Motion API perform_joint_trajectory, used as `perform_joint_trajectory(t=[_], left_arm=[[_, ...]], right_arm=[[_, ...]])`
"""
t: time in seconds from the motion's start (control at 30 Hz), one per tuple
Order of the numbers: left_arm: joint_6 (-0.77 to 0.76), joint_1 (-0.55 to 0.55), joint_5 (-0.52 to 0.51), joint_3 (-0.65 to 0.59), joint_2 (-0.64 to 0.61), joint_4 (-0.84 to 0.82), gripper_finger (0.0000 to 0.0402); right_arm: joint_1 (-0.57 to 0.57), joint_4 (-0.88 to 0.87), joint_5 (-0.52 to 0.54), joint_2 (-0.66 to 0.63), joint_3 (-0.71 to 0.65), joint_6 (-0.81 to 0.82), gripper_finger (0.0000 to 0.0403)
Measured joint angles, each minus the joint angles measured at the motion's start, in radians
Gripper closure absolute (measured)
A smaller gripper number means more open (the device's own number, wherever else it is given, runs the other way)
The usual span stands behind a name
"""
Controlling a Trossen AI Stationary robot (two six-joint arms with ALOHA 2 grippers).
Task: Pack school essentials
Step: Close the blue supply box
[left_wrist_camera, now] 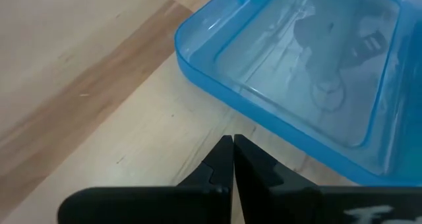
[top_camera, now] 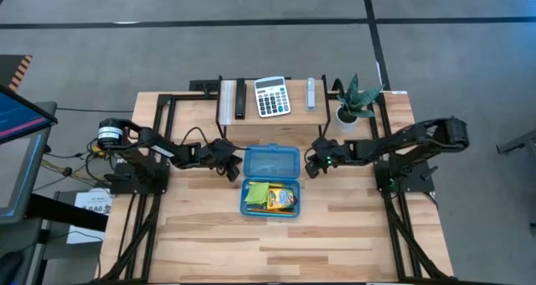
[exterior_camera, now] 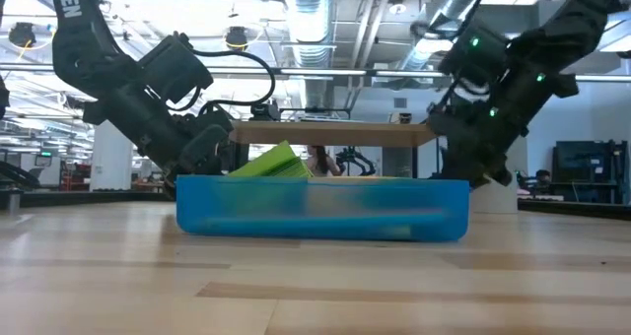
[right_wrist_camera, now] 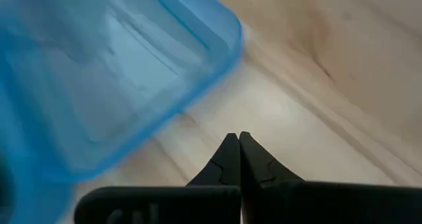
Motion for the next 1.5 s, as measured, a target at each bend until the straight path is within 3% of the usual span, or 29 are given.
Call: perform_joint_trajectory(t=[0.33,0.5,1.13,1.5], left_arm=[[0.002,0.000,0.007,0.000,0.000,0.010,0.0401],[0.021,-0.001,0.010,0.000,0.000,0.044,0.0401],[0.116,-0.033,0.027,-0.002,-0.130,0.069,0.0401],[0.180,-0.101,0.031,0.004,-0.245,0.090,0.0401]], right_arm=[[-0.034,0.028,-0.018,0.200,0.111,-0.024,0.0402],[-0.030,0.017,-0.017,0.220,0.150,-0.061,0.0400],[0.037,-0.074,0.112,0.064,0.150,-0.065,0.0401],[0.109,-0.023,0.098,-0.037,0.155,-0.073,0.0399]])
